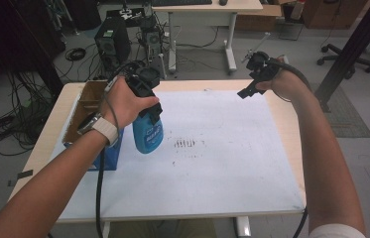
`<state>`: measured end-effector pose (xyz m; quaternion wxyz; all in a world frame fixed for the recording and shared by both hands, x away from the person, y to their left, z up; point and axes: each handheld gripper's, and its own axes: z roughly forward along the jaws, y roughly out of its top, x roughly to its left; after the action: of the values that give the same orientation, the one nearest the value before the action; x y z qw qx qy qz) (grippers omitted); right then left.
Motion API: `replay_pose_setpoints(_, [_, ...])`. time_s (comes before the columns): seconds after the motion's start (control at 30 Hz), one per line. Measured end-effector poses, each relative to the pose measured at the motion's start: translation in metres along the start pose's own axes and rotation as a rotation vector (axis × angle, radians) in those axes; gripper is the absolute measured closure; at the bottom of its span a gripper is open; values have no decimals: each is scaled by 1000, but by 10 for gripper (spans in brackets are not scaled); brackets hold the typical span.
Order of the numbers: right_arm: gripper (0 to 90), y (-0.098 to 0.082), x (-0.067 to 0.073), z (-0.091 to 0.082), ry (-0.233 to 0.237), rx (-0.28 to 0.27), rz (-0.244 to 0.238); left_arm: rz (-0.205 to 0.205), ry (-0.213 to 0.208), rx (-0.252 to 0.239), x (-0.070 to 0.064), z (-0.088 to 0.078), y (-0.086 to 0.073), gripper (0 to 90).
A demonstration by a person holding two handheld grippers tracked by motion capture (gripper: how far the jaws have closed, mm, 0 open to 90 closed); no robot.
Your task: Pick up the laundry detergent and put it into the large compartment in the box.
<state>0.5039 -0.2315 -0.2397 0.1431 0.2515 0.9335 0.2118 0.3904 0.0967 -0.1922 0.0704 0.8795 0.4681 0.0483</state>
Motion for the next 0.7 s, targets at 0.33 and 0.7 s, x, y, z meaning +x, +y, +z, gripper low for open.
replay_pose_setpoints(0.33, [81,0,0,0,1,-3,-4,-63,17,-14,10,-27,2,371])
replay_pose_setpoints(0.7, [81,1,0,-1,6,-8,-8,-116,38,-36,20,-56,4,371])
